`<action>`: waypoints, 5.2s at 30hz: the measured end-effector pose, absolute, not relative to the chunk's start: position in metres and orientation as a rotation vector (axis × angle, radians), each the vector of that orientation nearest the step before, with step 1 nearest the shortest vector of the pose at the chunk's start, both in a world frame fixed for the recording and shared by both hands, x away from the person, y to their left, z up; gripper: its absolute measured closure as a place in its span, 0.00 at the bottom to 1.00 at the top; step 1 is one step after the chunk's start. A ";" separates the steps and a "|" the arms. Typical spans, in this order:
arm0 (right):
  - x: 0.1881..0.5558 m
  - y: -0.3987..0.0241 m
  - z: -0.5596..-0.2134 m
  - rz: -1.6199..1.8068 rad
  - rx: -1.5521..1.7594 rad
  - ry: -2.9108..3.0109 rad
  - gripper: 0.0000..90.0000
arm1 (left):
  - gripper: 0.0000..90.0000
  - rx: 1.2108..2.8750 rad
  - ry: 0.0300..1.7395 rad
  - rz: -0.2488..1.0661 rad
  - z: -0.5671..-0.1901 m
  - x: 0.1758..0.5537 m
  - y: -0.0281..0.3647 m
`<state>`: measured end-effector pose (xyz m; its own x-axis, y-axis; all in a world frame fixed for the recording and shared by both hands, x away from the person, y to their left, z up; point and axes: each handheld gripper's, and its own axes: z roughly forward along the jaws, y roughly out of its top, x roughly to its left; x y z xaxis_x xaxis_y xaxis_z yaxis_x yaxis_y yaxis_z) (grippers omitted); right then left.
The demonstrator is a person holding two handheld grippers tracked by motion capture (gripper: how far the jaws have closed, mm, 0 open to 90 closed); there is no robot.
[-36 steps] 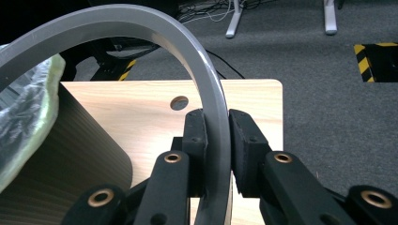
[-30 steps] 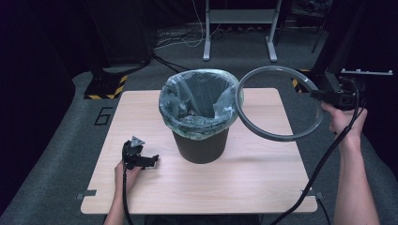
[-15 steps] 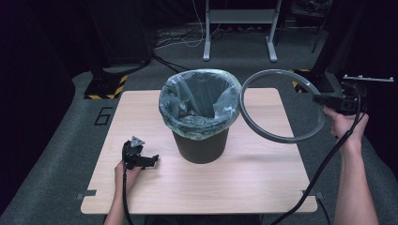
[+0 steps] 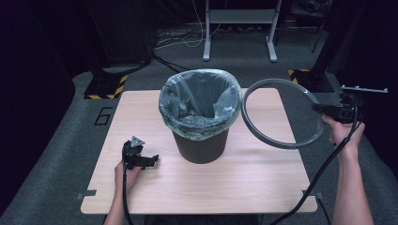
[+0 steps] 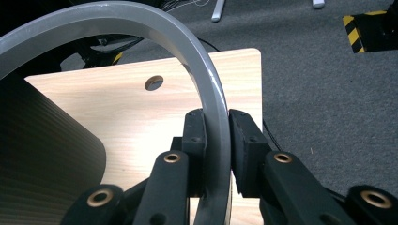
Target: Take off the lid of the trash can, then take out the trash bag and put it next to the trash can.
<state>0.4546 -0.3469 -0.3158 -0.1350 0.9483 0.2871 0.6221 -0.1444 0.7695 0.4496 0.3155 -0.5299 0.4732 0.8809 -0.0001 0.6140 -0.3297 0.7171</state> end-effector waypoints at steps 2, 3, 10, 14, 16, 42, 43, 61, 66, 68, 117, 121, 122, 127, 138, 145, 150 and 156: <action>0.455 -0.348 -0.318 1.178 1.765 1.754 0.86 | 0.02 2.064 1.234 0.521 -0.530 0.450 0.315; 0.455 -0.348 -0.320 1.178 1.768 1.753 0.86 | 0.02 2.064 1.234 0.521 -0.530 0.450 0.315; 0.457 -0.350 -0.338 1.172 1.797 1.752 0.86 | 0.02 2.063 1.234 0.521 -0.530 0.450 0.315; 0.460 -0.348 -0.351 1.169 1.812 1.760 0.86 | 0.02 2.063 1.234 0.521 -0.530 0.449 0.315; 0.464 -0.344 -0.363 1.154 1.829 1.771 0.86 | 0.02 2.064 1.234 0.522 -0.530 0.449 0.315; 0.497 -0.312 -0.460 0.918 1.896 1.849 0.86 | 0.02 2.063 1.236 0.522 -0.530 0.449 0.316; 0.499 -0.310 -0.467 0.905 1.909 1.854 0.86 | 0.02 2.063 1.236 0.522 -0.530 0.449 0.316; 0.507 -0.307 -0.501 0.906 1.947 1.843 0.83 | 0.02 2.063 1.236 0.522 -0.530 0.449 0.316; 0.506 -0.310 -0.503 0.964 1.946 1.825 0.60 | 0.02 2.063 1.236 0.522 -0.530 0.449 0.315; 0.506 -0.311 -0.503 0.970 1.953 1.825 0.35 | 0.02 2.063 1.236 0.522 -0.530 0.449 0.316; 0.464 -0.233 -0.421 1.092 1.456 2.212 0.07 | 0.03 2.071 1.198 0.309 -0.457 0.453 0.310; 0.464 -0.227 -0.406 1.111 1.420 2.224 0.09 | 0.06 2.064 1.174 0.296 -0.439 0.457 0.305; 0.465 -0.224 -0.398 1.119 1.404 2.221 0.10 | 0.08 2.064 1.166 0.289 -0.435 0.459 0.303; 0.466 -0.218 -0.379 1.148 1.371 2.223 0.14 | 0.11 2.073 1.124 0.281 -0.412 0.464 0.298; 0.476 -0.192 -0.335 1.104 1.304 2.242 0.20 | 0.17 2.041 1.101 0.262 -0.362 0.473 0.298; 0.487 -0.177 -0.306 1.131 1.269 2.230 0.26 | 0.22 2.012 1.085 0.256 -0.331 0.479 0.300; 0.490 -0.171 -0.290 1.157 1.252 2.223 0.29 | 0.22 1.987 1.082 0.251 -0.310 0.485 0.302; 0.495 -0.160 -0.267 1.225 1.224 2.207 0.27 | 0.23 1.912 1.097 0.241 -0.285 0.492 0.304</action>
<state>0.4947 -0.1602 -0.2670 -0.5737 0.8115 0.1108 0.5234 0.2592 0.8117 0.4921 0.3038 -0.2851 0.5890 0.7701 -0.2449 0.5968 -0.2103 0.7744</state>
